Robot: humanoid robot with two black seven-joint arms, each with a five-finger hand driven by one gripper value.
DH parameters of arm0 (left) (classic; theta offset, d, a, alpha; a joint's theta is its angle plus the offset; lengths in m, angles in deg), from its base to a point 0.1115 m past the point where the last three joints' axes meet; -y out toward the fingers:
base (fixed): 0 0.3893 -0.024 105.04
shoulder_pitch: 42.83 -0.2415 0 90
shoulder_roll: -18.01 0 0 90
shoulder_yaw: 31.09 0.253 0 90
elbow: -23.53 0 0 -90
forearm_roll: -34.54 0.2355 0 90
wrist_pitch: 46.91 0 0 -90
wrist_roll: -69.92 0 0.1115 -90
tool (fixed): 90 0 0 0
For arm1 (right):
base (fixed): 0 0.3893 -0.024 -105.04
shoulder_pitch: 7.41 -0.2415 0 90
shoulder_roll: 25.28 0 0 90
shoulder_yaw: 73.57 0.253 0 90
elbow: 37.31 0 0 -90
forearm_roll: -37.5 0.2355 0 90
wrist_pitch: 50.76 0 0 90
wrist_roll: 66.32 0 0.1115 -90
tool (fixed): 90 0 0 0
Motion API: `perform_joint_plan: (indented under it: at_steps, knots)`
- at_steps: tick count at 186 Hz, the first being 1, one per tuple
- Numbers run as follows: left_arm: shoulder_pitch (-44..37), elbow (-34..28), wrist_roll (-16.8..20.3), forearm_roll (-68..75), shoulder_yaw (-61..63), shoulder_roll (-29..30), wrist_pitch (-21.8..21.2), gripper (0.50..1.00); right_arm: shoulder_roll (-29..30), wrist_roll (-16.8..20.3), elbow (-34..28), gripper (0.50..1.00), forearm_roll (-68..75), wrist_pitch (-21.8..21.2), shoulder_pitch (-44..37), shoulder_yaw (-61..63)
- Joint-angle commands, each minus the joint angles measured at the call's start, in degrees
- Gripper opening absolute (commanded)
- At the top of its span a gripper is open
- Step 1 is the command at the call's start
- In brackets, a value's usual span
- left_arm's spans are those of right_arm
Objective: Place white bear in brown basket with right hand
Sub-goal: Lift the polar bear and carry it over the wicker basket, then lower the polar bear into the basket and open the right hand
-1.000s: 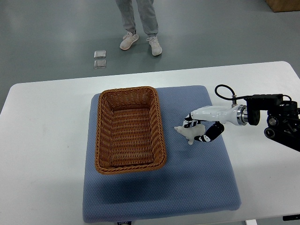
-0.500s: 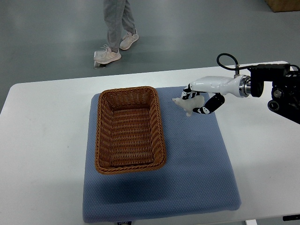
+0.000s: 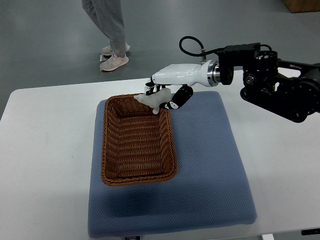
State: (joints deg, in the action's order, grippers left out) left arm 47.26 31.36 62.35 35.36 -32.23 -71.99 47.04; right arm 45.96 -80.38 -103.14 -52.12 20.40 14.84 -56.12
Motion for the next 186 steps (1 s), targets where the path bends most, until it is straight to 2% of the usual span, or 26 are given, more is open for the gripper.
perform_joint_plan:
  at_steps: [1, 56, 151, 171, 181, 186]
  knots:
    - [0.0, 0.0, 0.0, 0.0, -0.1, 0.0, 0.0, 1.0, 4.9, 0.0, 2.3, 0.531, -0.1, -0.1, -0.4, -1.5]
    - [0.0, 0.0, 0.0, 0.0, -0.1, 0.0, 0.0, 1.0, 14.7, 0.0, 11.2, 0.535, -0.4, 0.7, 1.5, -4.4]
    - [0.0, 0.0, 0.0, 0.0, -0.1, 0.0, 0.0, 1.0, 18.6, 0.0, 19.1, 0.552, -2.6, 2.9, 5.6, -4.6]
    - [0.0, 0.0, 0.0, 0.0, -0.1, 0.0, 0.0, 1.0, 18.6, 0.0, 19.2, 0.584, -2.6, 3.5, 5.8, -4.6]
    - [0.0, 0.0, 0.0, 0.0, -0.1, 0.0, 0.0, 1.0, 18.6, 0.0, 19.2, 0.617, -2.6, 3.7, 5.9, -4.6]
    - [0.0, 0.0, 0.0, 0.0, -0.1, 0.0, 0.0, 1.0, 18.6, 0.0, 19.2, 0.658, -2.6, 4.0, 6.0, -4.6]
